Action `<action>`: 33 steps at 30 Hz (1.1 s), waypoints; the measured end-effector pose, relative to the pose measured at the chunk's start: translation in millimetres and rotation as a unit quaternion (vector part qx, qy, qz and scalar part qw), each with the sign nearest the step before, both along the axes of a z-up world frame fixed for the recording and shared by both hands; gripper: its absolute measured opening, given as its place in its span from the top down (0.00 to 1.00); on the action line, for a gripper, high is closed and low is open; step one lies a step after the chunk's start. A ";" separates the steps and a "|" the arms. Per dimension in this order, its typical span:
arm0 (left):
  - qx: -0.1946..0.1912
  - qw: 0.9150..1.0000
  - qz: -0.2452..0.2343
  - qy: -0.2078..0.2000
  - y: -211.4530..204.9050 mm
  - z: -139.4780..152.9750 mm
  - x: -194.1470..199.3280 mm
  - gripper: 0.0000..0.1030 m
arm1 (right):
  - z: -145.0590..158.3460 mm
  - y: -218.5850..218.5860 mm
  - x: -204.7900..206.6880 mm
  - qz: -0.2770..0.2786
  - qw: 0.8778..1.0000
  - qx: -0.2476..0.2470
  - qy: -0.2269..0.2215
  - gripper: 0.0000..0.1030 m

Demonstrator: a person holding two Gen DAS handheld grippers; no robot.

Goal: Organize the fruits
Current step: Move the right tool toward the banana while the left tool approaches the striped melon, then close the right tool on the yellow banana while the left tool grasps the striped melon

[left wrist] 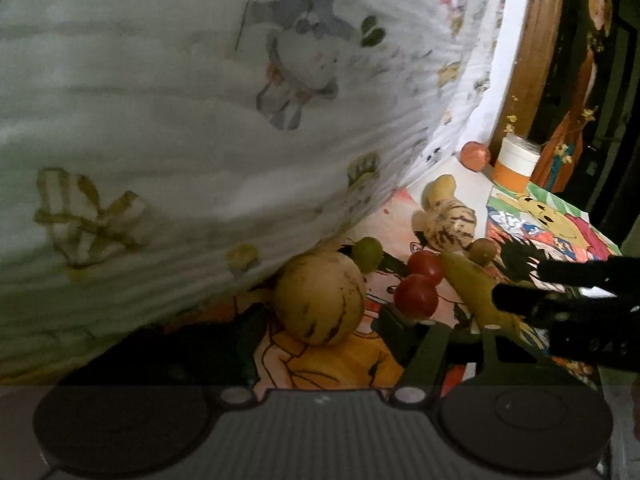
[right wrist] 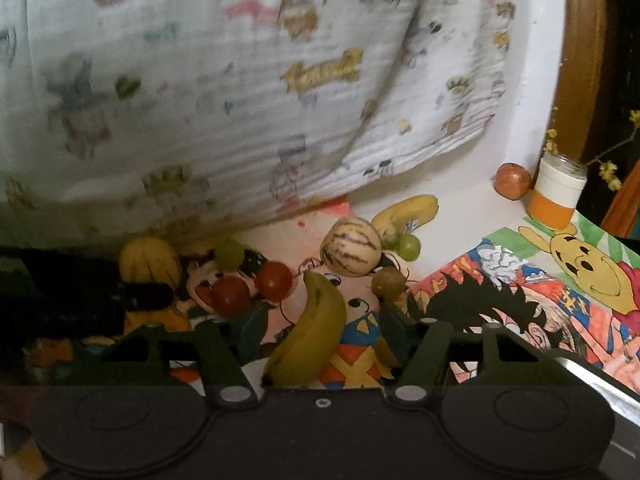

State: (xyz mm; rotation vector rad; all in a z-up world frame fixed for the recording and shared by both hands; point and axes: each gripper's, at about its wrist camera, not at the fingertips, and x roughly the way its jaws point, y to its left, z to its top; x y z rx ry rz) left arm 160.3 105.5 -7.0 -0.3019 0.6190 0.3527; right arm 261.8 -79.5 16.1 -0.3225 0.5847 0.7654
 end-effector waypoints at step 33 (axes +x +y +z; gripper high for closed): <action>0.026 0.999 0.019 0.011 -5.3 -5.9 19.9 0.43 | -28.9 19.9 26.9 0.000 0.999 0.001 0.049 0.61</action>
